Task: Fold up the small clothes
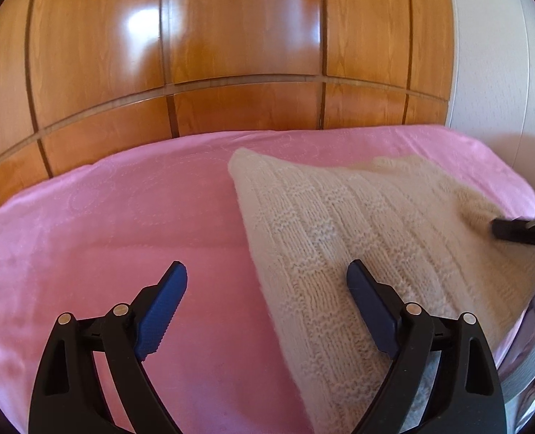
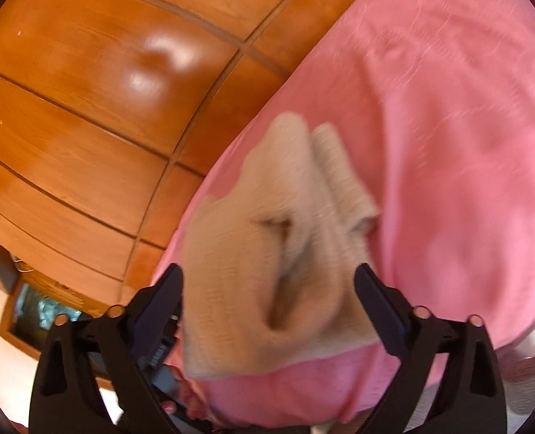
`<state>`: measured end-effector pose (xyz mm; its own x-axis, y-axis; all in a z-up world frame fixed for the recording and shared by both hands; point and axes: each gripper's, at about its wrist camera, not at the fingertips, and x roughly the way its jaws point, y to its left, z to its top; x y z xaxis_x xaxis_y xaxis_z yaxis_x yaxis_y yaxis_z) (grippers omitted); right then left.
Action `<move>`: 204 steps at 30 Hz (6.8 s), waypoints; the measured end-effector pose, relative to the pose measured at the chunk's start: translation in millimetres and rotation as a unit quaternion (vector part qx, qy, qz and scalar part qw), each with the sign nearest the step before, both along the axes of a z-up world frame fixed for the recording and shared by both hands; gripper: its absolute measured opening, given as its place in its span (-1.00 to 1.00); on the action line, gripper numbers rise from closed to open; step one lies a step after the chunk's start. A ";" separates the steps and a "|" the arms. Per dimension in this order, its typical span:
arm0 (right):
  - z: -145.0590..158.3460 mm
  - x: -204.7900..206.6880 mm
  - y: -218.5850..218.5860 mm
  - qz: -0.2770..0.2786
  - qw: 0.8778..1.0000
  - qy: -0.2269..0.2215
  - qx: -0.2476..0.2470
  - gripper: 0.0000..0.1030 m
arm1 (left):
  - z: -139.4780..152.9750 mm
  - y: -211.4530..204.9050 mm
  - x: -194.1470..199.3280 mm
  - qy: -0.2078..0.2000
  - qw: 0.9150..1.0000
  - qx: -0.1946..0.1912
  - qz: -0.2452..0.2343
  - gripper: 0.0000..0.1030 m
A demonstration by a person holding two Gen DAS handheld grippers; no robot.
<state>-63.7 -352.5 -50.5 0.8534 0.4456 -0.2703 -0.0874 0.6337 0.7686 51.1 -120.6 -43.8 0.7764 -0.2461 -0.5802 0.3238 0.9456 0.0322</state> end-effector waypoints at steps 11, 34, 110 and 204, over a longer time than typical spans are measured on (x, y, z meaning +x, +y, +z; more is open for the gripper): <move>20.1 -8.3 -3.1 -0.072 0.994 -0.016 -0.086 -0.81 | -3.6 -20.0 -6.8 -0.023 0.998 0.054 -0.029 0.73; 69.5 24.9 54.4 -0.130 0.945 -0.027 -0.297 0.55 | 19.9 -37.0 51.5 0.045 0.997 0.061 0.012 0.82; -30.3 23.3 13.9 0.015 0.996 0.024 -0.090 0.80 | -27.2 26.0 49.1 0.233 0.937 -0.236 -0.108 0.94; -5.4 187.2 210.9 -0.033 0.965 -0.066 -0.251 0.95 | -28.5 124.6 110.4 0.071 0.987 -0.091 0.113 0.89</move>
